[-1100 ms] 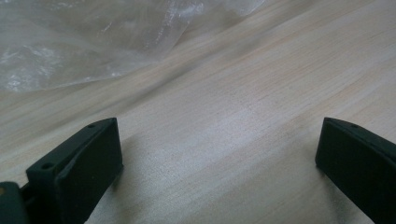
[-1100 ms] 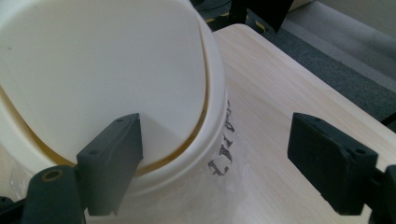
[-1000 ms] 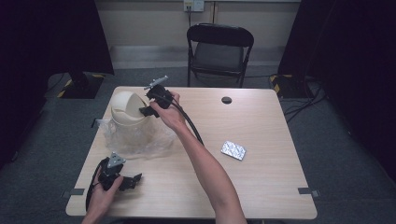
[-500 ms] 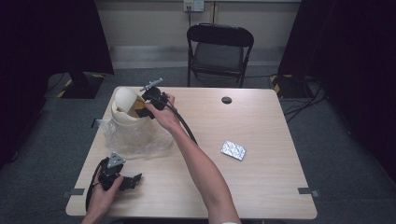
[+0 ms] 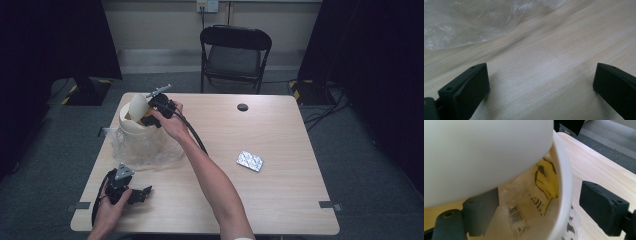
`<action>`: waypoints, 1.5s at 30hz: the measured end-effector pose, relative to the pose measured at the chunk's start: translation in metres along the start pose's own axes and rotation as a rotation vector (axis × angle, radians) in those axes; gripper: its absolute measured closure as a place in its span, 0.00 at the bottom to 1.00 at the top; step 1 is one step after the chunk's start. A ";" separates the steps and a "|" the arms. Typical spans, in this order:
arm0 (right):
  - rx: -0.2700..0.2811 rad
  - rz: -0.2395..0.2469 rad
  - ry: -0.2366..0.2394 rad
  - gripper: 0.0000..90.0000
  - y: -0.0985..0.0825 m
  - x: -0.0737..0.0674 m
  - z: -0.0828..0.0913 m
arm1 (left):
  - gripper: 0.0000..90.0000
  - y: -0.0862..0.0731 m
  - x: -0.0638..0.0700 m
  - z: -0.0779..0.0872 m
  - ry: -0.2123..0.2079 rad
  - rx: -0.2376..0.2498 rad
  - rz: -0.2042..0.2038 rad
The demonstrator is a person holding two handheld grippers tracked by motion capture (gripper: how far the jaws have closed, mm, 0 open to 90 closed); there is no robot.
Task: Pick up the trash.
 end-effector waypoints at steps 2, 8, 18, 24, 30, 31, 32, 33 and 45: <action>-0.010 0.008 -0.009 0.17 0.000 0.001 0.004 | 0.00 0.000 0.000 0.000 0.000 0.000 0.000; -0.006 0.009 -0.017 0.18 -0.001 0.003 0.025 | 0.00 0.000 0.000 0.000 0.000 0.002 0.003; 0.006 0.024 -0.036 0.16 -0.012 0.010 0.078 | 0.00 0.000 0.000 0.000 0.000 0.002 0.003; 0.011 0.011 -0.059 0.16 -0.038 0.016 0.112 | 0.00 0.000 0.000 0.000 0.000 0.001 0.003; -0.031 -0.002 -0.098 0.16 -0.076 0.029 0.141 | 0.00 0.000 0.000 0.000 -0.001 0.001 0.004; -0.035 -0.010 -0.101 0.17 -0.082 0.031 0.147 | 0.00 0.000 0.000 0.000 -0.001 0.001 0.004; -0.035 -0.011 -0.104 0.17 -0.089 0.034 0.153 | 0.00 0.000 0.000 0.000 -0.001 0.001 0.004; -0.036 -0.017 -0.108 0.17 -0.093 0.036 0.158 | 0.00 0.000 0.000 0.000 -0.001 0.001 0.004; -0.053 -0.130 -0.161 0.18 -0.178 0.063 0.204 | 0.00 0.000 0.000 0.000 -0.002 0.002 0.004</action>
Point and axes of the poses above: each handheld gripper's, and its own axes: z roughly backward along the jaws, y roughly out of its top, x roughly to its right, the point moved 4 cm from there along -z, roughly forward along the jaws, and after that the axes turned 5 degrees about y, right-handed, at the moved point
